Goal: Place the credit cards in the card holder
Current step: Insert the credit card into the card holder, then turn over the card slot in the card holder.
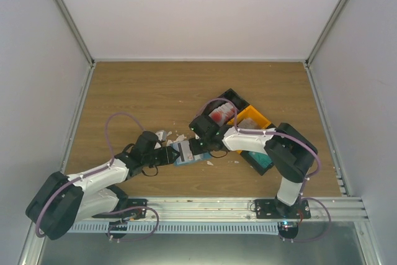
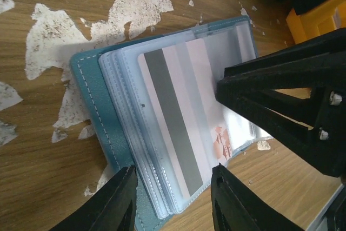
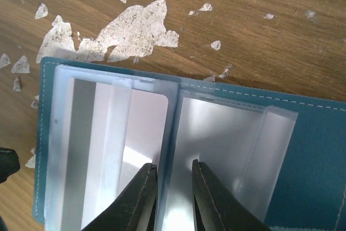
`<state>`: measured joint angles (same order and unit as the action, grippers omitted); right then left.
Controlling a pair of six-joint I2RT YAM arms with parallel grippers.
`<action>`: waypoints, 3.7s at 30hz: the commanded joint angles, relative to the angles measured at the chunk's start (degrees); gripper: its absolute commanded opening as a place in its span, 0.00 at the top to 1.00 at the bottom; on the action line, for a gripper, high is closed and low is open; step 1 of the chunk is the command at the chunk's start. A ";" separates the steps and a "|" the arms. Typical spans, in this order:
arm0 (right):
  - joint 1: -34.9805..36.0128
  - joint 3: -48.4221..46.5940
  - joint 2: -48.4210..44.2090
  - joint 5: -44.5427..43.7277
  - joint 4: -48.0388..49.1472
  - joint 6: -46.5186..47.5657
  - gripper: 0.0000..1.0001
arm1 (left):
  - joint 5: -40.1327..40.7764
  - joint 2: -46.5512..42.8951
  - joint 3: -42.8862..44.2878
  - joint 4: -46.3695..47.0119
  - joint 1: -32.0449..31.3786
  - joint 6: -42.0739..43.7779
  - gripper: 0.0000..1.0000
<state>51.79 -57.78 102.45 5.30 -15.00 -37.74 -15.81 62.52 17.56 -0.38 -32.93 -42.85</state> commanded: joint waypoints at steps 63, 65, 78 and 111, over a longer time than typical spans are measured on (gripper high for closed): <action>5.31 -6.21 0.80 -7.71 -7.94 5.78 0.74 | -0.27 -0.12 1.04 2.63 0.46 -2.68 0.58; 5.63 -6.12 1.28 -6.12 -7.34 6.44 0.74 | -0.11 -0.11 0.76 3.00 0.47 -2.83 0.58; 6.04 -7.02 7.71 -5.84 -8.83 6.37 0.87 | -0.73 1.14 -0.19 4.11 0.44 -2.92 0.57; 6.04 -4.89 8.89 -5.53 -6.65 5.49 0.98 | -5.72 1.99 -0.94 9.25 0.41 -2.42 0.60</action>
<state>57.21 -64.93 108.01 -1.04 -21.37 -31.94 -18.87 64.79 17.43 3.75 -32.73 -45.65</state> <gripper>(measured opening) 0.025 0.400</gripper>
